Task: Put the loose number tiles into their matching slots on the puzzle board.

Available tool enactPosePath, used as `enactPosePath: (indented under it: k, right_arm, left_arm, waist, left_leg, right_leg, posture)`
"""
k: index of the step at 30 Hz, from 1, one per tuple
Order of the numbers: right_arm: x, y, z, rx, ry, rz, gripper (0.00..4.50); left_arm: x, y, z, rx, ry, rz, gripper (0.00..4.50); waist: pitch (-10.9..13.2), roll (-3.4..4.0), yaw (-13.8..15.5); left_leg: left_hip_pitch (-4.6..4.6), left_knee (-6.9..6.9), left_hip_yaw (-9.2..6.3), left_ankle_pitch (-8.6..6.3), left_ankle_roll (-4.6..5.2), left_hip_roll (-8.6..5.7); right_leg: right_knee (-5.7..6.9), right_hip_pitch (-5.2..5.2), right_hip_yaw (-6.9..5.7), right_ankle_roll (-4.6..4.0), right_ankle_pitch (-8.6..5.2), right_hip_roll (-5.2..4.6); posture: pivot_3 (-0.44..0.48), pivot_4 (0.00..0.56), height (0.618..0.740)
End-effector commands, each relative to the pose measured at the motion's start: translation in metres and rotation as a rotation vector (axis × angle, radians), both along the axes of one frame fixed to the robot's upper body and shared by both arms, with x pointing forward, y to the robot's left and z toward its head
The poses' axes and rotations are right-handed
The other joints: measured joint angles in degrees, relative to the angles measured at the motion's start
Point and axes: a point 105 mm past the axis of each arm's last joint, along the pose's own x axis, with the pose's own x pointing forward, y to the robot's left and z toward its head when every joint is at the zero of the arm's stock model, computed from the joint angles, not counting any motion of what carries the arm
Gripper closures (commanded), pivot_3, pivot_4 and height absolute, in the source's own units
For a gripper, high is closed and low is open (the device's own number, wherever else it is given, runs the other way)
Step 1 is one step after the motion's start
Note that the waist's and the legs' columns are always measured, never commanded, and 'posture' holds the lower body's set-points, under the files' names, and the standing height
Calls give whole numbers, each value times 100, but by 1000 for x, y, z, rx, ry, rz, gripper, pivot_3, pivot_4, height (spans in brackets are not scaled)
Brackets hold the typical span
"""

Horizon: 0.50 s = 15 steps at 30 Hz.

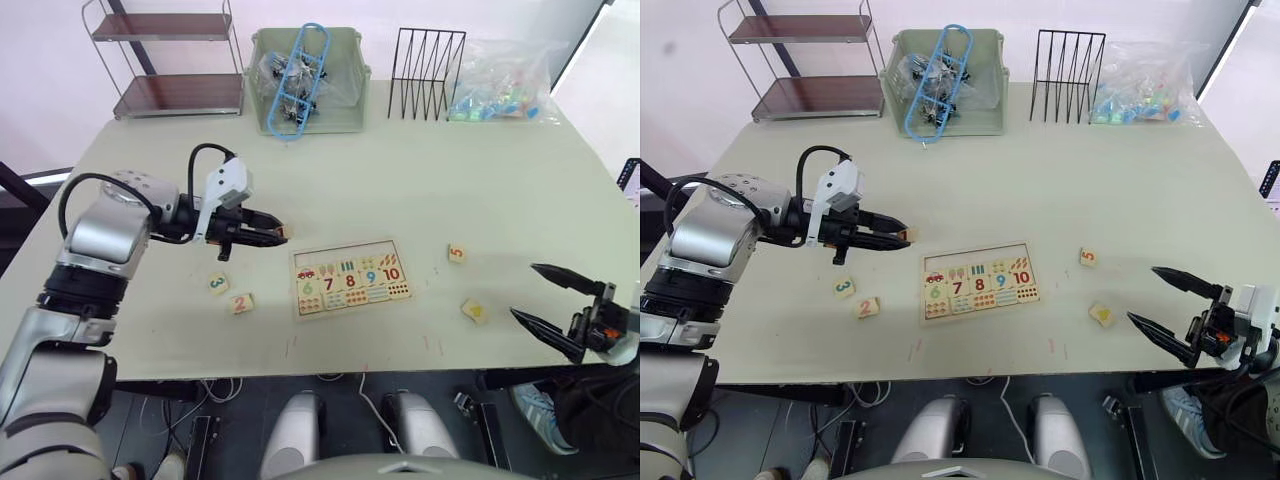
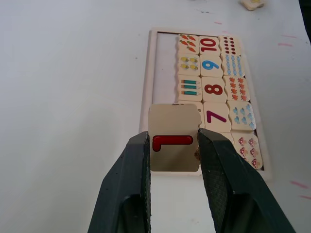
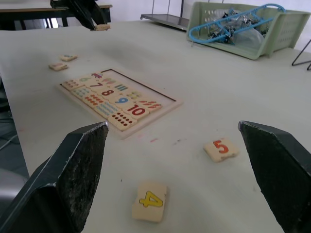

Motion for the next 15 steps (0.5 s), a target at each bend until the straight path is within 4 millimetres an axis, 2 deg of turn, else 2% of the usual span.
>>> enactPosePath:
  k: [1, 9, 15]
  right_arm:
    - [0, -5, 11, -40, -56, 14, 0]
    - [4, 11, 18, -19, -112, 62, 0]
    - [0, 27, 20, -16, -125, 103, 0]
  left_arm:
    - [-4, -3, 9, 29, -31, -17, 3587]
    - [-18, -2, 19, 123, -41, -42, 3587]
    - [-26, 1, 15, 127, -20, -23, 3587]
  waist:
    - [0, 0, 0]
    - [4, 2, -2]
    - [5, 4, 0]
  left_leg:
    - [0, 0, 0, 0, 0, 0]
    - [2, -1, 1, 0, 0, 2]
    - [0, -1, 2, 0, 0, 1]
  right_leg:
    - [0, 0, 0, 0, 0, 0]
    - [0, -1, 3, -1, 0, 4]
    - [-1, -1, 3, 0, -1, 2]
  posture:
    - [0, 150, 740]
    - [0, 150, 740]
    - [0, 150, 740]
